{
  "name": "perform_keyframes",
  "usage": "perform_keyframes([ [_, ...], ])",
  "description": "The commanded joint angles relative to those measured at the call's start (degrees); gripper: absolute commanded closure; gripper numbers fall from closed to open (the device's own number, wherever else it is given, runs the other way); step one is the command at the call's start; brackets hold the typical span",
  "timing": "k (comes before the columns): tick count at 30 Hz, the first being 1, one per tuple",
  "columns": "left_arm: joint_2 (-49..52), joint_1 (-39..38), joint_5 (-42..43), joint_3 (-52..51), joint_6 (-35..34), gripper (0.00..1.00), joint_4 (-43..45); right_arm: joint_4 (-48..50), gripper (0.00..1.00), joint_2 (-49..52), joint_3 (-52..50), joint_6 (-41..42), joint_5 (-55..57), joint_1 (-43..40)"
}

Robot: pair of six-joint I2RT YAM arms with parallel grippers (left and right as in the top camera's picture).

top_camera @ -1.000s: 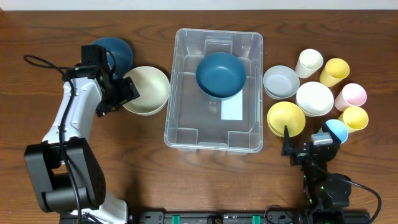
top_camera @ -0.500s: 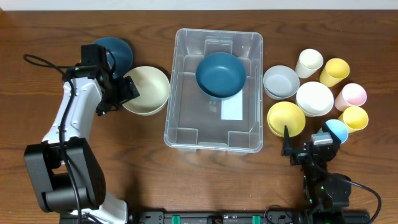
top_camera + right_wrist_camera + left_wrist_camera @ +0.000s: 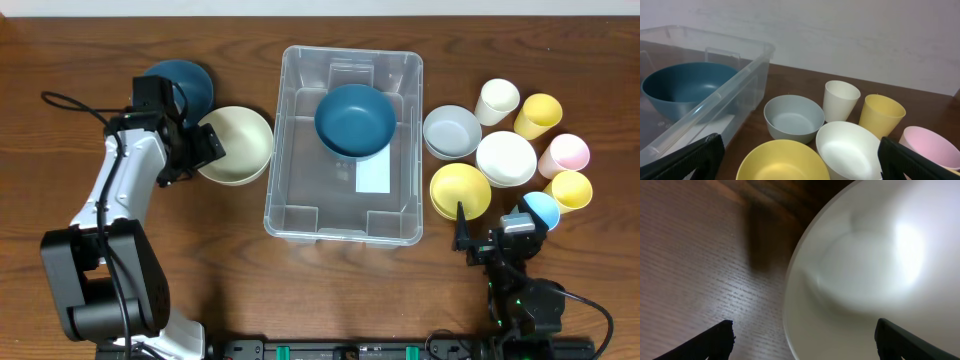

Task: Pack container
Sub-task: 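Move the left gripper to the cream bowl and grasp its rim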

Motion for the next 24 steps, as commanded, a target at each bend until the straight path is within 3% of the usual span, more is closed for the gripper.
perform_keyframes([
  [1, 0.3, 0.3, -0.7, -1.3, 0.1, 0.1, 0.9, -0.2, 0.01, -0.3, -0.1, -0.6, -0.4, -0.6],
  [24, 3.8, 0.3, -0.7, -1.5, 0.1, 0.13, 2.6, -0.2, 0.01, -0.3, -0.1, -0.6, -0.4, -0.6],
])
